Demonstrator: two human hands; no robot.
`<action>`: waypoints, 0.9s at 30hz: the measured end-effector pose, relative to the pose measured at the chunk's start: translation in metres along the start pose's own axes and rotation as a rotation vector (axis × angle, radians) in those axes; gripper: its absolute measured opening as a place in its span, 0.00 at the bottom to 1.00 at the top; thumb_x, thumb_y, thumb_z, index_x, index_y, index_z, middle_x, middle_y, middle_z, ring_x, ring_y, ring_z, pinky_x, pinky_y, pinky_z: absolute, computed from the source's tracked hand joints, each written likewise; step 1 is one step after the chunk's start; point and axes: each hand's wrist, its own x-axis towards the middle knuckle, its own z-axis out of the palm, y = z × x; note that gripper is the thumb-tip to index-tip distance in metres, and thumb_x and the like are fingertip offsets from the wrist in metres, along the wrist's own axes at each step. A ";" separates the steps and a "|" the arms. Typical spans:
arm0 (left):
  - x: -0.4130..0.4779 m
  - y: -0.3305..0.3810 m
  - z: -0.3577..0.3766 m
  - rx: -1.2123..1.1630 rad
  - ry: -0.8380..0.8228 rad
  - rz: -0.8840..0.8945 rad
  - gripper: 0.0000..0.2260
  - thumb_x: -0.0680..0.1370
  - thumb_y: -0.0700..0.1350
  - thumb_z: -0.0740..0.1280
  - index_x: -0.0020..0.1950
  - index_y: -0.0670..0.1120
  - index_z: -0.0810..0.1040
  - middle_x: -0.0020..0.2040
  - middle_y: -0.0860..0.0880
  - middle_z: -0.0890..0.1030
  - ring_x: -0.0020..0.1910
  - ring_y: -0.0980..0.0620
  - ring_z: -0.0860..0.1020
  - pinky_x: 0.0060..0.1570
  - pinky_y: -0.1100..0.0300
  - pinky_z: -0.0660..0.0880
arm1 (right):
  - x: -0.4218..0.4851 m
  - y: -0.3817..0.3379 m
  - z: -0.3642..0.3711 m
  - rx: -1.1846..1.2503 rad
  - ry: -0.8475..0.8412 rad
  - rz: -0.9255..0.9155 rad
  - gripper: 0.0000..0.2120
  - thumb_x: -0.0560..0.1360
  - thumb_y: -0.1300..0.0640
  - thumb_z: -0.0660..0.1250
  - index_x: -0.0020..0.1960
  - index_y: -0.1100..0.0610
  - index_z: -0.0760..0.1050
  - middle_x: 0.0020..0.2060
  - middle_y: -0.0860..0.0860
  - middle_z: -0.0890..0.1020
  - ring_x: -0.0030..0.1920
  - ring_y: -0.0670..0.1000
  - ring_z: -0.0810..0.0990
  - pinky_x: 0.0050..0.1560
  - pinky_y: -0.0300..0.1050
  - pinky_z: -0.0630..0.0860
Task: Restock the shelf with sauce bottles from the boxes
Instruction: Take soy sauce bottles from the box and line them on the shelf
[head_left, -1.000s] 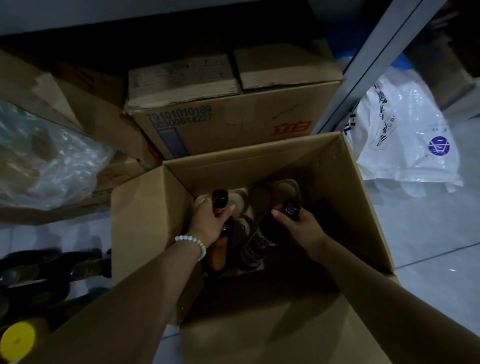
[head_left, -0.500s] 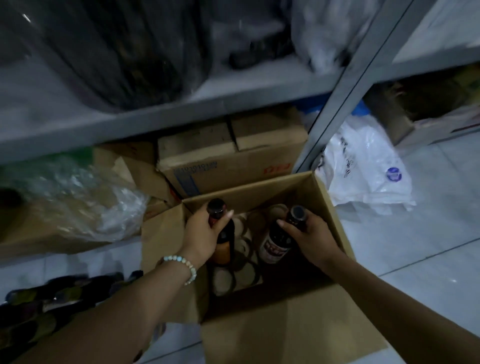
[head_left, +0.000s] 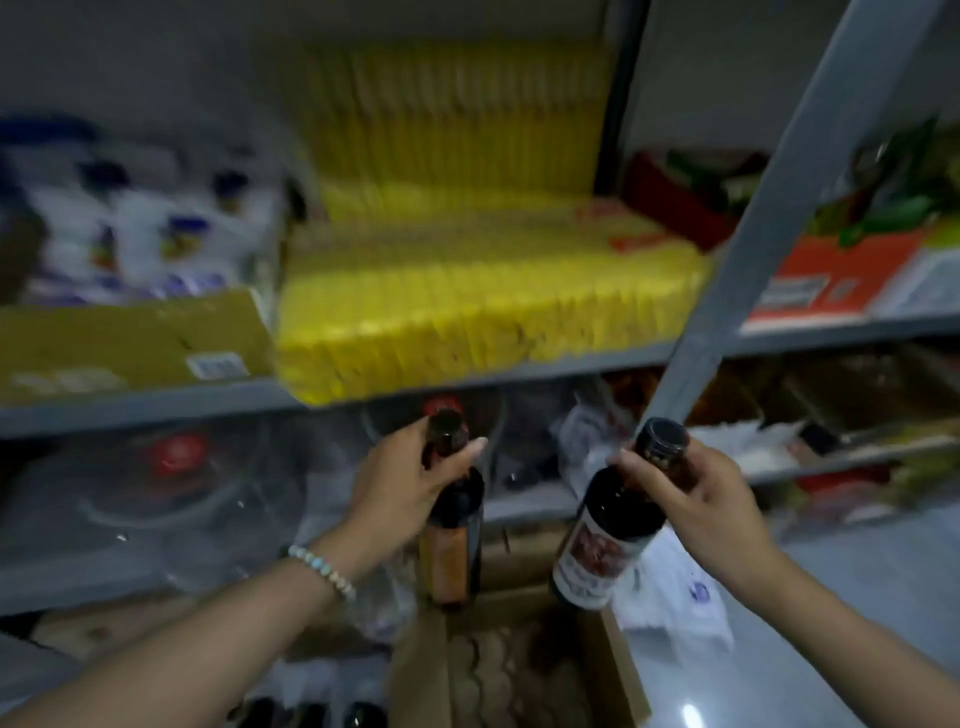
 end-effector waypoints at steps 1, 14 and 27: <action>-0.002 0.026 -0.023 -0.026 0.028 0.019 0.20 0.68 0.69 0.63 0.39 0.53 0.76 0.37 0.54 0.83 0.39 0.56 0.81 0.41 0.50 0.76 | 0.000 -0.034 -0.001 0.053 -0.007 -0.030 0.11 0.67 0.53 0.68 0.43 0.59 0.80 0.38 0.48 0.85 0.40 0.42 0.83 0.39 0.32 0.77; -0.076 0.252 -0.296 -0.074 0.520 0.258 0.16 0.74 0.54 0.69 0.31 0.47 0.75 0.28 0.53 0.78 0.30 0.58 0.76 0.36 0.60 0.72 | -0.001 -0.385 0.050 0.407 -0.289 -0.454 0.14 0.66 0.46 0.65 0.41 0.58 0.77 0.34 0.54 0.85 0.36 0.50 0.83 0.38 0.38 0.79; -0.087 0.288 -0.538 -0.001 0.654 0.386 0.16 0.76 0.53 0.66 0.34 0.43 0.78 0.26 0.55 0.79 0.26 0.63 0.77 0.30 0.74 0.70 | 0.005 -0.568 0.188 0.493 -0.321 -0.606 0.17 0.71 0.42 0.64 0.40 0.56 0.76 0.32 0.53 0.82 0.35 0.53 0.81 0.45 0.52 0.78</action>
